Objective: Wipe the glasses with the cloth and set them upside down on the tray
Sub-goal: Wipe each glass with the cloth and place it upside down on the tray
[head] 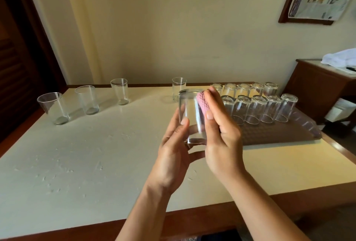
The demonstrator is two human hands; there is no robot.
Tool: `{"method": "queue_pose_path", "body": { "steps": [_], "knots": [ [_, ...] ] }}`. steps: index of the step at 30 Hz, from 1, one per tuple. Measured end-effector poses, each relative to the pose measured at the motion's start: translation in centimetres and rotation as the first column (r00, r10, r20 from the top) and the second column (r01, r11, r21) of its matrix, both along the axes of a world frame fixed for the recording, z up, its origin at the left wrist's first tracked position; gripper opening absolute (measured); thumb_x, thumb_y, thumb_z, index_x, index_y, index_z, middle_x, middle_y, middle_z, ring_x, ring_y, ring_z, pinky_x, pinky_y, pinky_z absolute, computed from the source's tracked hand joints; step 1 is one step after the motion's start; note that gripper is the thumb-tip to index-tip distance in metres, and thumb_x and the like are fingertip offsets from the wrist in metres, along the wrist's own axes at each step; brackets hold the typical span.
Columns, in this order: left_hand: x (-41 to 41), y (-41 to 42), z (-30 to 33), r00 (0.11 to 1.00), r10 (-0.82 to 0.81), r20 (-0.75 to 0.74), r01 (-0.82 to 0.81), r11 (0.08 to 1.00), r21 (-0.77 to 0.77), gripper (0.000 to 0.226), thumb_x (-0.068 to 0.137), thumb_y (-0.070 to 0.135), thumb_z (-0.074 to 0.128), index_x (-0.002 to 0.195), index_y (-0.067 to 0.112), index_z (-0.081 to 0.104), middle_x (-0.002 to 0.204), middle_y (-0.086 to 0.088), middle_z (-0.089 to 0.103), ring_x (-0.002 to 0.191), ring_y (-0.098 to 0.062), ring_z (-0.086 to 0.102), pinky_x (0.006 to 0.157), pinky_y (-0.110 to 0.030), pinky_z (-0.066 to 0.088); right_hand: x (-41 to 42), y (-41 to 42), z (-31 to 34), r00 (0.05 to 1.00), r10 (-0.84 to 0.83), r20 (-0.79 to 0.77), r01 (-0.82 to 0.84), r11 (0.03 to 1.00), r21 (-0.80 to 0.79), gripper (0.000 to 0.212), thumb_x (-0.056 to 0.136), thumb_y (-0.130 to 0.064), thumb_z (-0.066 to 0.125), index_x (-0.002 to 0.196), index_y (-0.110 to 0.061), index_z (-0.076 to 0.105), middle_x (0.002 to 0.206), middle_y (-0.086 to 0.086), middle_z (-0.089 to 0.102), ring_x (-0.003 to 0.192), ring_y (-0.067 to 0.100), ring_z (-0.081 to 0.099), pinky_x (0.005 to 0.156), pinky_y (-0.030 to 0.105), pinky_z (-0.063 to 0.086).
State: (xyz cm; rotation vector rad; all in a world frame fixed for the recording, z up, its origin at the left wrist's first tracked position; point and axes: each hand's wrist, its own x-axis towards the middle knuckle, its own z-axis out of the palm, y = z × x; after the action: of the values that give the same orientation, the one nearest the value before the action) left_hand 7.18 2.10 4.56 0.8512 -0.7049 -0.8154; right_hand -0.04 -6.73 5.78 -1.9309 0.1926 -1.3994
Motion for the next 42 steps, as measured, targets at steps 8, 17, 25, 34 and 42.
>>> {"method": "queue_pose_path", "body": {
  "steps": [8,17,25,34,42],
  "knots": [
    [1.2,0.2,0.4,0.995,0.063,0.073,-0.064,0.998,0.007,0.055,0.104,0.051,0.046,0.156,0.035,0.043,0.135,-0.008,0.07,0.116,-0.024,0.069,0.096,-0.049,0.054,-0.9,2.1,-2.4,0.993,0.115,0.007,-0.115,0.993,-0.027,0.041,0.102,0.007,0.045,0.142,0.008,0.046,0.159,0.019,0.038,0.146,0.02,0.044,0.115,0.043,0.044],
    [0.7,-0.1,0.9,0.996,0.086,-0.036,-0.087,0.996,-0.031,0.029,0.095,0.048,0.06,0.116,0.037,0.076,0.11,-0.004,0.076,0.091,-0.018,0.071,0.082,-0.037,0.058,-0.6,2.0,-2.1,0.999,0.029,-0.02,-0.03,0.999,-0.027,0.039,0.105,-0.003,0.045,0.143,0.002,0.049,0.156,0.015,0.045,0.147,0.02,0.042,0.118,0.036,0.039],
    [0.4,-0.3,0.5,0.995,0.089,0.034,-0.088,0.995,-0.044,0.063,0.089,0.04,0.066,0.149,0.035,0.048,0.099,0.003,0.074,0.079,-0.013,0.07,0.075,-0.03,0.058,0.2,0.6,0.4,1.0,0.025,-0.012,-0.025,1.0,-0.002,0.04,0.105,-0.002,0.045,0.145,-0.008,0.048,0.155,0.011,0.046,0.149,0.02,0.04,0.121,0.037,0.036],
    [0.4,-0.2,-0.3,0.993,0.093,0.075,-0.093,0.996,-0.007,0.059,0.093,0.03,0.068,0.15,0.027,0.052,0.121,-0.008,0.072,0.096,-0.023,0.068,0.091,-0.043,0.055,0.0,-0.1,-0.6,1.0,-0.002,-0.022,0.002,1.0,0.02,0.04,0.105,-0.005,0.045,0.145,-0.009,0.047,0.155,0.009,0.047,0.148,0.019,0.042,0.12,0.044,0.039],
    [1.8,0.7,0.7,0.992,-0.055,-0.111,0.054,0.998,-0.016,0.041,0.106,0.035,0.046,0.14,0.02,0.062,0.116,-0.006,0.075,0.086,-0.019,0.074,0.074,-0.035,0.06,-0.4,1.8,-1.7,0.996,0.085,-0.004,-0.085,0.996,-0.024,0.038,0.106,-0.004,0.045,0.144,-0.005,0.051,0.156,0.011,0.045,0.147,0.027,0.042,0.119,0.043,0.039]
  ]
}}
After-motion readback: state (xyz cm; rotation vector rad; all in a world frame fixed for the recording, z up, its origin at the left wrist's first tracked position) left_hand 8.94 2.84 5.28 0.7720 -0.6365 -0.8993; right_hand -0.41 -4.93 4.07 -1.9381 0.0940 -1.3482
